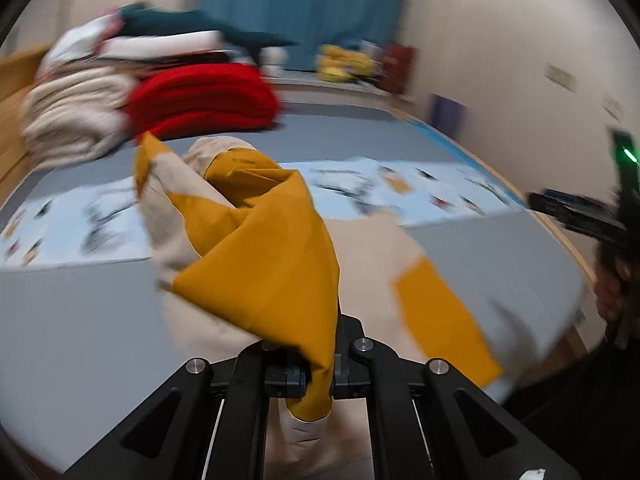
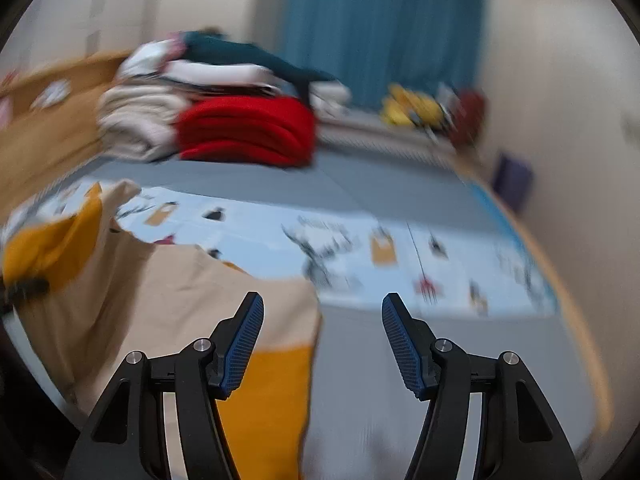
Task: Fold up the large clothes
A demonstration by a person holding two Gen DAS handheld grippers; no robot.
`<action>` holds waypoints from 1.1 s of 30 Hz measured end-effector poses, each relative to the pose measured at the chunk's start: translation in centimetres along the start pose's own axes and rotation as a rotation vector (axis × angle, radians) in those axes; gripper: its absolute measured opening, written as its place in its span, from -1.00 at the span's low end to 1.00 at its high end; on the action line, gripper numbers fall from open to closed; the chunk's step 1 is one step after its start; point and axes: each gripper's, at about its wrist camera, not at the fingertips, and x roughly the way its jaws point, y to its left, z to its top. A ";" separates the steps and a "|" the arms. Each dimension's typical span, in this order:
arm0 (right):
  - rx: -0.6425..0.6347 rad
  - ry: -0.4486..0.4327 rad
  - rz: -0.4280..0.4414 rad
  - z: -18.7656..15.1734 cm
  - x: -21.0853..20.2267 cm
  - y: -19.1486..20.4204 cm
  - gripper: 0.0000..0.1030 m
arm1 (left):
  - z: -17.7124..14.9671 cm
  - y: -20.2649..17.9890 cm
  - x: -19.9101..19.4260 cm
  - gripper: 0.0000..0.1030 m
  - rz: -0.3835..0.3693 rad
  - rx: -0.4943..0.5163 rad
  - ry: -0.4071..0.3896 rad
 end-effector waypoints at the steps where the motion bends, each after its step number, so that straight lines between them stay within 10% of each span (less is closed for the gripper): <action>1: 0.030 0.065 -0.006 -0.5 0.6 -1.1 0.21 | 0.0 -1.5 0.7 -0.91 -0.036 0.029 0.011; 9: 0.061 0.108 0.006 -1.7 0.6 -2.7 0.22 | -2.2 -8.8 6.5 -0.80 -0.244 0.166 0.277; 14: 0.164 0.186 0.145 -2.7 2.1 -2.7 0.22 | -2.5 -7.0 6.4 -0.01 -0.410 -0.002 0.387; 16: 0.199 0.231 0.211 -2.9 3.4 -1.8 0.22 | -2.3 -6.1 5.1 -0.01 -0.471 -0.042 0.379; 24: 0.305 0.480 0.431 -4.6 10.3 3.8 0.22 | -2.4 2.2 0.7 -0.01 -0.250 -0.197 0.257; 33: 0.412 0.781 0.401 -9.3 16.0 6.5 0.22 | -3.9 7.1 0.7 -0.03 -0.028 -0.302 0.320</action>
